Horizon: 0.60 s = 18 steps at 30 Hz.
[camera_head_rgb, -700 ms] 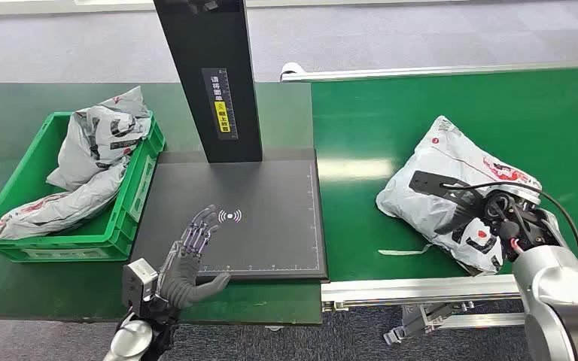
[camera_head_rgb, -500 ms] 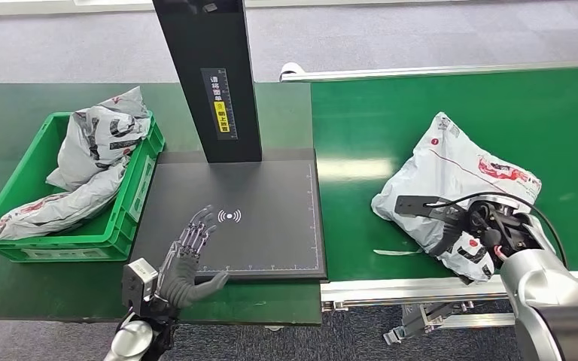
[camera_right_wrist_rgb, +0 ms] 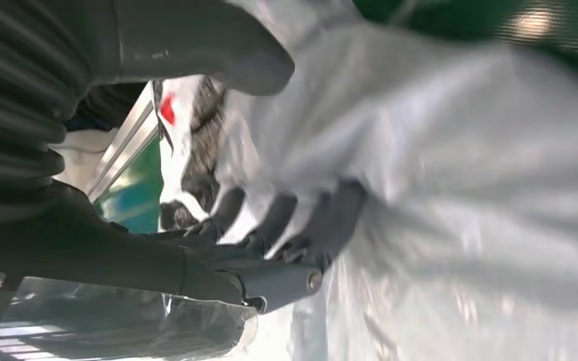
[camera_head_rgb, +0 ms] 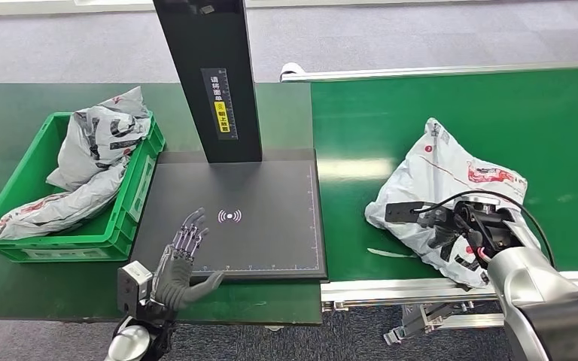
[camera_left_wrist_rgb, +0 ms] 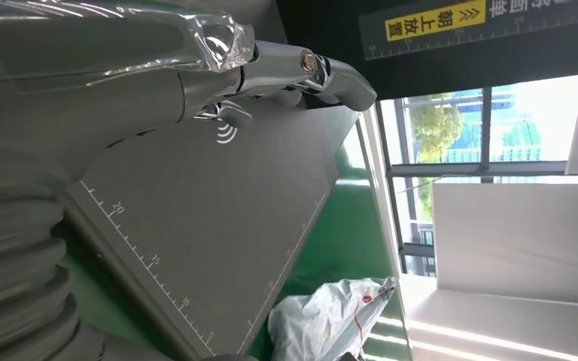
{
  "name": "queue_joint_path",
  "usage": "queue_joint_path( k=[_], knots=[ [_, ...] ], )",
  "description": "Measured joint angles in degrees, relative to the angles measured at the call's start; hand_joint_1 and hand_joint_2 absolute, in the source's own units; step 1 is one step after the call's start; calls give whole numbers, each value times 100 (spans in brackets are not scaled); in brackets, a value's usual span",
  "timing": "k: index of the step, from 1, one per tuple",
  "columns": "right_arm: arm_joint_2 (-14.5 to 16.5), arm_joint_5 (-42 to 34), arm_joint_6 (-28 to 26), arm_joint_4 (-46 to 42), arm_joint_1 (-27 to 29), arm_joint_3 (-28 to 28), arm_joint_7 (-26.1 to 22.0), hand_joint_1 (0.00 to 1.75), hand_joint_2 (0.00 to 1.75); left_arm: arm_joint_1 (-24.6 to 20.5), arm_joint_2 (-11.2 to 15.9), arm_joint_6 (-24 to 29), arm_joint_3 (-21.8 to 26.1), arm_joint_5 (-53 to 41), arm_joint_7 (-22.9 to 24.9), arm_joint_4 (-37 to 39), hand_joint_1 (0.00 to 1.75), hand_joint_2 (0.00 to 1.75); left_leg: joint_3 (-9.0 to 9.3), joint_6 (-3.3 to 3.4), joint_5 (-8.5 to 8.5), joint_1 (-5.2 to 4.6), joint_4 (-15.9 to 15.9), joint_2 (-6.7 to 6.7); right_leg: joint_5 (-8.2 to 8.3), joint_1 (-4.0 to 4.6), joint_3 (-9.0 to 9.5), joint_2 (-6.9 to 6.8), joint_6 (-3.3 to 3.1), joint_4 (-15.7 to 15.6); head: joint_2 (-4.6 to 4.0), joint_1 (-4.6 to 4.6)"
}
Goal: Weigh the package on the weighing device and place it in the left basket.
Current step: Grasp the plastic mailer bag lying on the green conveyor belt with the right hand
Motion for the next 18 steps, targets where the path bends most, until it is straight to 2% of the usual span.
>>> queue_joint_path(
  k=[11,14,15,16,18],
  knots=[
    [34,73,-24,0,112,380,-264,175,175,219,-30,6,179,17,79,-171,0,175,0,0,0,0,0,0,0,0,-1,0,0,0,-1,1],
    [33,-58,-175,-3,168,399,-314,175,175,272,-43,6,212,25,85,-208,0,175,0,0,0,0,0,1,0,0,0,0,0,0,0,1],
    [35,-107,-286,-5,187,399,-352,168,175,299,-45,6,220,26,86,-231,0,175,-1,0,0,0,0,2,0,0,0,0,0,0,0,1],
    [45,-160,-455,-9,203,397,-414,137,175,332,-48,9,227,27,88,-265,0,175,-2,0,0,0,-1,2,0,0,0,0,0,1,0,1],
    [100,-325,-1124,-59,238,352,-652,65,175,449,-50,15,253,30,90,-394,0,175,-3,0,0,0,-2,8,0,1,0,3,0,2,0,2]
  ],
)
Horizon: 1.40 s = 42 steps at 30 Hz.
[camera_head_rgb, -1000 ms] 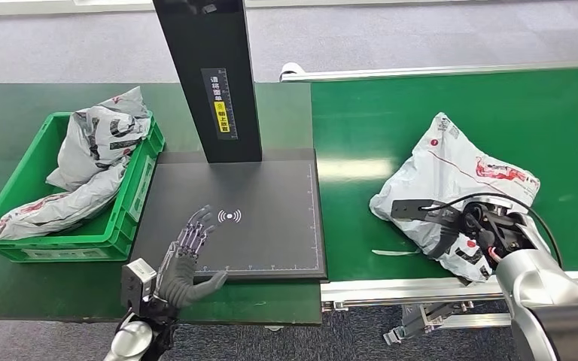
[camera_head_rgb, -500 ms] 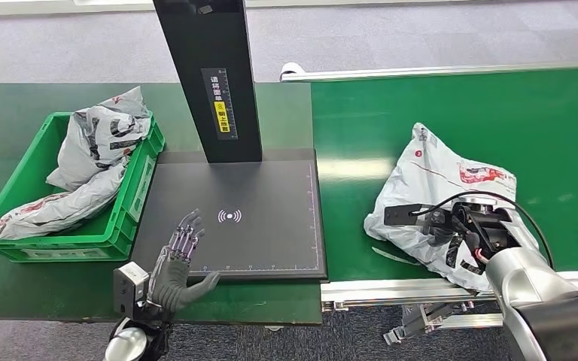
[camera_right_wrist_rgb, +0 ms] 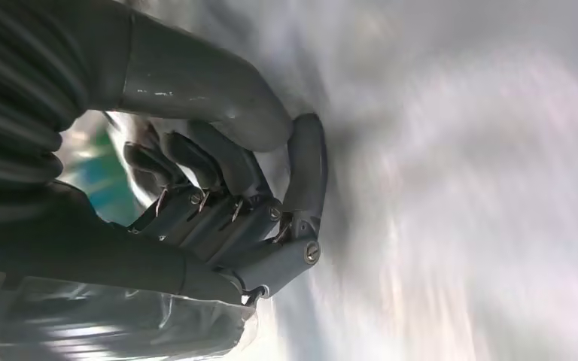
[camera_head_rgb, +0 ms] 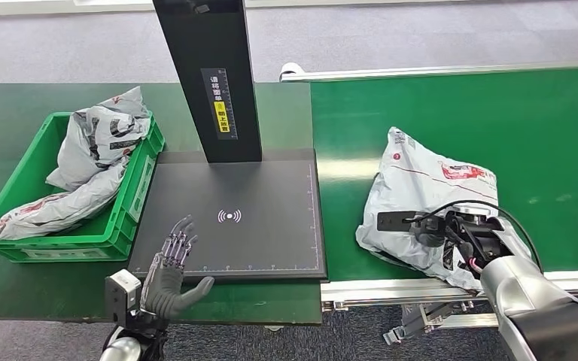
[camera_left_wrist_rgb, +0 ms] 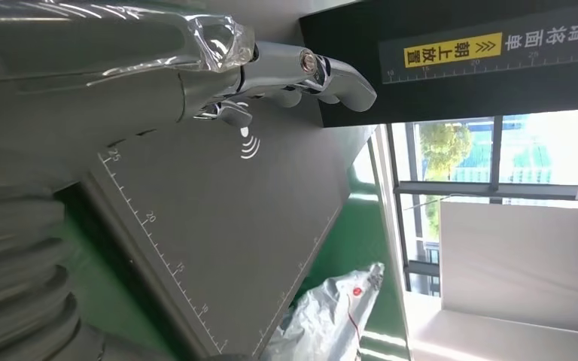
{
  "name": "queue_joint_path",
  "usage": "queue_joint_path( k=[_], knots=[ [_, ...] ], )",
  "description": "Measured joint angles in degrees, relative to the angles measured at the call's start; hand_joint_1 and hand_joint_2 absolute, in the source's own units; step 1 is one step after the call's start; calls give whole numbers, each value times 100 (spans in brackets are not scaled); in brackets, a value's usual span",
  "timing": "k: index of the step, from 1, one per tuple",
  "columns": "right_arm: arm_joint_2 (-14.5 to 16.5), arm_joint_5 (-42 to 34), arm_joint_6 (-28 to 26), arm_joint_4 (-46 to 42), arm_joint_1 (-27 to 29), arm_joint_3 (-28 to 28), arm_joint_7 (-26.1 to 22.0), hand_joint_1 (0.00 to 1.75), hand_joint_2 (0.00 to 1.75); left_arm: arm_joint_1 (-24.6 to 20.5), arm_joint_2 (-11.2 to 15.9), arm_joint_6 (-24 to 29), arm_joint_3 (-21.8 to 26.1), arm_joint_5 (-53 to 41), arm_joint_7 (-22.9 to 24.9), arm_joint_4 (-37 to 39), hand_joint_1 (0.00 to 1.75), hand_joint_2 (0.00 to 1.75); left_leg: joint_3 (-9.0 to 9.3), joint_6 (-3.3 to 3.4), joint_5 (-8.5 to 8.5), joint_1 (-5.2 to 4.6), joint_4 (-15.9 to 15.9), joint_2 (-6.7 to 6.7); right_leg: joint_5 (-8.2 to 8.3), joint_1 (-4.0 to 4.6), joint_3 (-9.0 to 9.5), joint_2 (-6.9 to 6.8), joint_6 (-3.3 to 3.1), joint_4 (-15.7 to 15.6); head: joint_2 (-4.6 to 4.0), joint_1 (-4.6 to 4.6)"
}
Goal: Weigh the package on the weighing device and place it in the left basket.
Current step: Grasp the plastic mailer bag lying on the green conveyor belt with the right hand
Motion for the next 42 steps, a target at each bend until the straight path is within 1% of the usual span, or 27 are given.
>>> queue_joint_path(
  k=[1,2,3,4,5,7,9,12,13,14,15,16,17,18,19,20,21,24,27,29,31,35,40,42],
  knots=[
    [45,-113,-499,-52,21,-49,-172,37,175,87,-3,3,23,-1,1,-100,0,175,1,0,0,0,0,5,0,0,-2,3,0,0,0,-1],
    [93,-224,-1047,-125,43,-114,-356,31,175,184,-8,1,53,-1,4,-217,0,175,2,0,-1,0,0,9,0,1,-4,6,-1,0,0,-2],
    [138,-308,-1520,-202,59,-180,-514,31,175,276,-13,-3,84,-3,9,-334,0,175,3,-1,-1,1,0,10,-1,1,-6,7,-1,0,0,-3],
    [187,-368,-1898,-285,68,-242,-638,24,175,357,-20,-7,111,-6,15,-445,0,175,3,-1,-1,1,0,7,-2,1,-8,5,-1,-1,-1,-4],
    [229,-400,-2138,-363,73,-293,-718,16,175,423,-26,-10,133,-11,23,-543,0,175,3,-1,0,2,0,1,-3,1,-7,0,-1,-1,-1,-3],
    [297,-431,-2368,-498,88,-374,-811,0,175,521,-38,-11,166,-21,33,-700,0,175,1,-2,0,3,-1,-10,-7,2,-4,-11,0,-1,-1,-2],
    [339,-469,-2696,-644,146,-464,-949,0,175,586,-48,-9,201,-26,36,-807,0,175,-1,-2,1,2,-1,-15,-7,2,-1,-16,0,-1,-1,-1],
    [378,-412,-3691,-953,298,-632,-1187,0,175,645,-67,-4,236,-33,29,-932,0,175,-1,-1,1,1,0,-15,-7,0,-1,-15,1,-1,-1,-1],
    [385,-324,-3972,-1047,337,-668,-1193,0,175,656,-76,-2,242,-36,27,-970,0,175,-1,-1,1,0,0,-15,-7,0,-1,-16,1,-2,0,-1],
    [391,-213,-4120,-1114,362,-685,-1134,0,175,666,-84,1,249,-37,27,-1004,0,175,-1,-1,1,0,0,-16,-7,0,-1,-16,1,-2,0,-1],
    [397,-90,-4092,-1156,376,-692,-987,0,175,673,-91,2,255,-38,26,-1033,0,175,-1,-1,0,0,0,-16,-7,-1,-1,-16,1,-3,1,-1],
    [403,37,-3839,-1160,376,-694,-742,0,175,678,-93,3,260,-40,26,-1054,0,175,0,-1,0,0,0,-17,-7,-1,-1,-16,1,-3,1,-1],
    [412,146,-3371,-1125,363,-690,-428,0,175,678,-93,1,263,-50,26,-1064,0,175,0,-1,0,0,0,-17,-7,-1,-1,-16,1,-3,0,-2],
    [419,228,-2789,-1066,351,-684,-101,0,175,675,-93,-3,264,-66,26,-1065,0,175,0,-1,0,0,0,-17,-7,0,0,-16,1,-3,0,-1],
    [424,280,-2237,-997,345,-677,158,0,175,672,-94,-7,265,-83,25,-1061,0,175,0,-1,1,1,0,-18,-7,0,-1,-17,1,-3,-1,0],
    [429,303,-1829,-926,350,-668,326,0,175,668,-94,-10,266,-102,21,-1053,0,175,-1,-1,1,1,0,-18,-6,0,-1,-17,1,-3,-1,0],
    [432,321,-1600,-867,361,-660,411,0,175,662,-94,-11,267,-119,15,-1042,0,175,-1,-1,1,1,0,-18,-5,0,-1,-16,1,-2,-1,-1],
    [443,484,-1141,-697,322,-578,529,0,175,614,-94,-11,272,-144,-25,-990,0,175,1,-2,1,1,0,-13,-5,0,-3,-14,0,-2,0,-2],
    [439,687,-231,-513,262,-327,424,0,175,525,-92,-11,278,-131,-67,-888,0,175,1,-2,1,1,0,-18,-5,1,-3,-15,0,-2,0,-1],
    [433,736,173,-435,256,-149,262,0,175,465,-91,-9,280,-112,-82,-816,0,175,0,-2,1,1,0,-18,-5,1,-3,-15,0,-2,0,-2],
    [422,759,319,-380,241,-11,187,0,175,419,-91,-7,281,-102,-89,-758,0,175,1,-1,1,1,0,-18,-5,0,-2,-15,0,-2,0,-2],
    [411,782,409,-303,188,156,132,0,175,385,-89,-4,282,-101,-92,-679,0,175,1,-1,1,1,1,-18,-5,0,-2,-15,0,-3,0,-1],
    [341,814,816,-245,136,425,-254,0,175,331,-86,13,280,-81,-96,-590,0,175,4,-1,1,1,1,-19,-5,0,1,-16,0,-3,0,-1],
    [301,787,982,-231,118,557,-450,88,175,299,-85,30,277,-60,-101,-542,0,175,6,-1,1,1,1,-19,-5,0,2,-16,0,-3,-1,-2]
  ],
)
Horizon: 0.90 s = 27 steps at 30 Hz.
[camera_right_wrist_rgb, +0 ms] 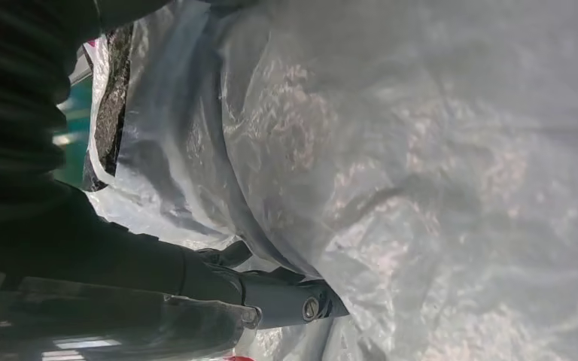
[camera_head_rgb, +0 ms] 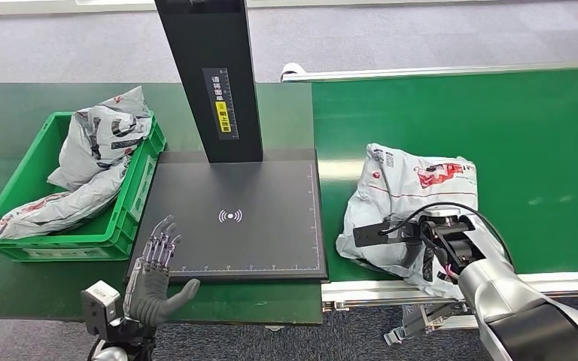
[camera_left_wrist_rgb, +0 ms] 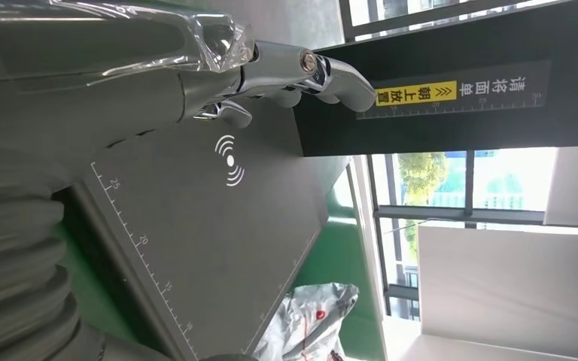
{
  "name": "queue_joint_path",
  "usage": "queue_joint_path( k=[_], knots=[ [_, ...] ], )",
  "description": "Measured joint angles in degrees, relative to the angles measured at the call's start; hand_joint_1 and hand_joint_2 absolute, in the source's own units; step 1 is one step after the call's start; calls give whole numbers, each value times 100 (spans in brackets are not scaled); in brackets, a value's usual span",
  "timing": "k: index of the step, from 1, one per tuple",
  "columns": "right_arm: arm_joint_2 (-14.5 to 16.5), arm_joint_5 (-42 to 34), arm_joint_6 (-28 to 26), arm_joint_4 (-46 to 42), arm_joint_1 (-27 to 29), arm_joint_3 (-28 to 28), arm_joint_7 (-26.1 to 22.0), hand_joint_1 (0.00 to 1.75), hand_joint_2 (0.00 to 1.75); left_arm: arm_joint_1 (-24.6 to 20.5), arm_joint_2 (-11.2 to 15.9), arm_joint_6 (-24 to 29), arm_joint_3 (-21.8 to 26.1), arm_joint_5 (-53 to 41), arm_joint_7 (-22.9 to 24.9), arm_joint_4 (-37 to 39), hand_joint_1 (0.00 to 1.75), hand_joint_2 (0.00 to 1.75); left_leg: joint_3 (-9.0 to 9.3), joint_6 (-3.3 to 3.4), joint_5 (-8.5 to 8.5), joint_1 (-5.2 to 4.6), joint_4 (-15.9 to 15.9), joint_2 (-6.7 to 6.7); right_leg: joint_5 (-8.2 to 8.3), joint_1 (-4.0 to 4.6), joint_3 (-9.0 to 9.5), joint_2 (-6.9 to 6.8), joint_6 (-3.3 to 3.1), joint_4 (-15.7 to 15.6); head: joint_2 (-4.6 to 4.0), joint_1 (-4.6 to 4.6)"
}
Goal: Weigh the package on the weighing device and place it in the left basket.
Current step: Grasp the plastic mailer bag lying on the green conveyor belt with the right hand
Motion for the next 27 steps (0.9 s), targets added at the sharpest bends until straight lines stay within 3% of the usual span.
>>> queue_joint_path(
  k=[2,12,17,21,27],
  knots=[
    [-28,-38,133,12,-18,126,-135,175,175,-39,0,14,-8,16,-5,61,0,175,3,0,0,0,0,0,0,0,3,0,0,0,0,1],
    [-43,-427,122,25,-144,399,-203,175,175,-156,4,17,-26,37,-10,241,0,175,13,0,0,0,0,0,0,0,14,0,0,0,0,1],
    [-34,-704,-374,24,-156,389,-156,175,175,-150,9,31,-20,39,-11,239,0,175,9,0,0,0,-1,0,0,0,12,0,0,1,0,-1],
    [-19,-1028,-1426,-63,-116,249,-157,175,175,-61,10,37,4,29,-11,135,0,175,6,0,0,0,-1,0,0,0,10,0,0,1,1,1],
    [-21,-1408,-4034,-936,251,-319,-440,175,175,185,-11,237,174,-69,-149,-256,0,175,3,0,0,1,-1,0,-1,1,5,0,0,2,0,1]
  ],
)
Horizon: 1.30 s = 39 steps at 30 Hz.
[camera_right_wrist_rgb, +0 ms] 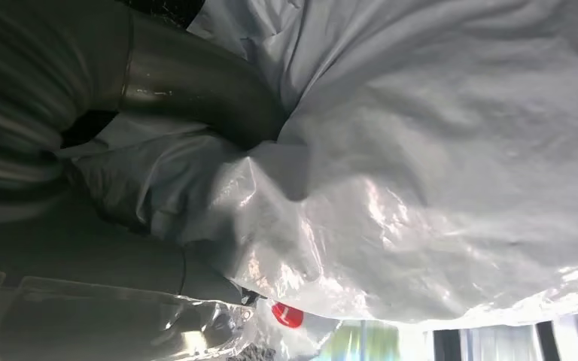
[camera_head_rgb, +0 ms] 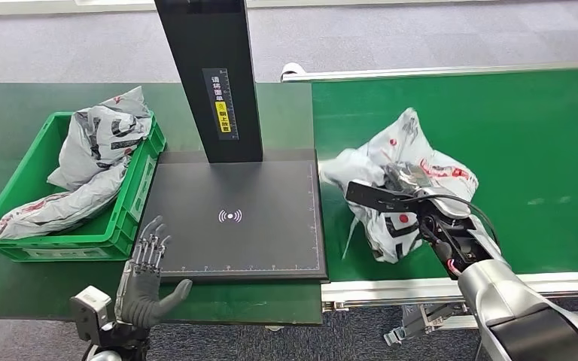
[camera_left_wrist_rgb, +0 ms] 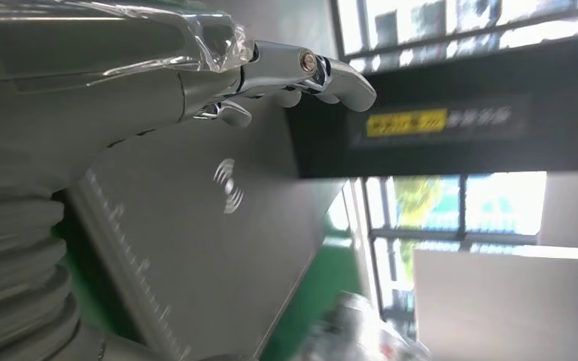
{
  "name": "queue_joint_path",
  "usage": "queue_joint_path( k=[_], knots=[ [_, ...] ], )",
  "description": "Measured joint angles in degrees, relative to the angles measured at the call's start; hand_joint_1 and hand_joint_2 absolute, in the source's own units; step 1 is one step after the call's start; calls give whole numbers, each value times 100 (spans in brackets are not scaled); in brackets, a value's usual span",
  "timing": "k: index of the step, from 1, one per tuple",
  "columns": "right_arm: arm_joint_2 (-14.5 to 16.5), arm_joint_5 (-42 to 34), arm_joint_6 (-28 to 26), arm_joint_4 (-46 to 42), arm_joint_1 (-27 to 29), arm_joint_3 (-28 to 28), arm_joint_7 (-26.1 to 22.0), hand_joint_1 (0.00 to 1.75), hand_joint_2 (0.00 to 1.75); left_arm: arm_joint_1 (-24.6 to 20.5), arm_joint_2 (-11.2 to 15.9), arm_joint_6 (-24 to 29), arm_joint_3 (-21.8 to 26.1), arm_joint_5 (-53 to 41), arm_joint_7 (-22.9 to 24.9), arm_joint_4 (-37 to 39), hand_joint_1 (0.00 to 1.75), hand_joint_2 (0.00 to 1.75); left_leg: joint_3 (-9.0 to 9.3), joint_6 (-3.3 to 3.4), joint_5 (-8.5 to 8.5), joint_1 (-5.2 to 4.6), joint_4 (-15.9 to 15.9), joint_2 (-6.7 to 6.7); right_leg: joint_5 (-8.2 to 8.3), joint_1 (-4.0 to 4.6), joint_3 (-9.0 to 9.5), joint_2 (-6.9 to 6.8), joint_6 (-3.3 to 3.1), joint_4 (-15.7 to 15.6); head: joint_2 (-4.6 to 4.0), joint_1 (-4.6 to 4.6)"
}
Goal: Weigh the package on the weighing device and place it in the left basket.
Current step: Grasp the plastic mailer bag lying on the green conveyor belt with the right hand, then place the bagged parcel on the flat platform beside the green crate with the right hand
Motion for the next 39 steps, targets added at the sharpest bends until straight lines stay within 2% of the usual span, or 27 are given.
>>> queue_joint_path(
  k=[1,3,12,14,17,20,22,26,30,34,39],
  knots=[
    [-6,93,-331,-266,94,-102,27,175,175,32,-11,56,36,-29,-27,-92,0,175,0,0,0,0,0,0,0,0,-1,0,0,0,0,0],
    [-20,249,-641,-737,247,-254,106,175,175,76,-33,120,89,-65,-47,-253,0,175,0,0,0,0,0,0,-1,0,-2,0,0,-1,0,0],
    [-72,290,-767,-1647,597,-546,108,175,175,153,-84,176,186,-91,-76,-538,0,175,0,0,0,-1,0,0,0,-1,-1,0,0,-1,0,0],
    [-71,273,-1093,-1829,702,-627,-112,175,175,154,-100,310,210,-95,-170,-572,0,175,-1,0,0,0,0,-1,0,-1,-1,0,0,0,1,0],
    [-53,329,-1884,-2312,964,-780,-614,175,175,138,-132,702,262,-96,-377,-686,0,175,-2,-1,-1,0,-1,0,-1,0,-2,0,0,0,0,0],
    [12,268,-2475,-2810,1195,-834,-1165,175,175,85,-172,1335,334,-92,-496,-914,0,175,-3,-2,-2,1,-3,3,-3,2,-4,0,-2,0,1,0],
    [113,175,-2647,-3031,1297,-783,-1550,175,175,32,-195,1793,368,-87,-516,-1116,0,175,-3,-3,-2,2,-4,5,-4,3,-4,1,-3,0,1,0],
    [362,430,-2429,-3111,1359,-275,-2127,175,175,-71,-222,2406,393,-19,-522,-1468,0,175,-2,-4,-1,5,-5,6,-4,7,-1,1,-4,1,1,1],
    [690,619,-2125,-2943,1283,721,-2580,175,175,-243,-227,2520,403,81,-524,-1565,0,175,0,-7,2,9,-4,5,-3,10,0,1,-5,2,0,1],
    [997,378,-1843,-2849,1168,1587,-2631,175,175,-342,-225,2486,404,94,-524,-1550,0,175,-1,-8,3,10,-4,5,-5,11,-3,1,-5,2,1,0],
    [1156,293,-1746,-2793,1102,2033,-2633,175,175,-383,-222,2482,404,95,-524,-1541,0,175,-4,-7,2,9,-4,3,-6,10,-3,1,-6,-1,1,2]
  ],
)
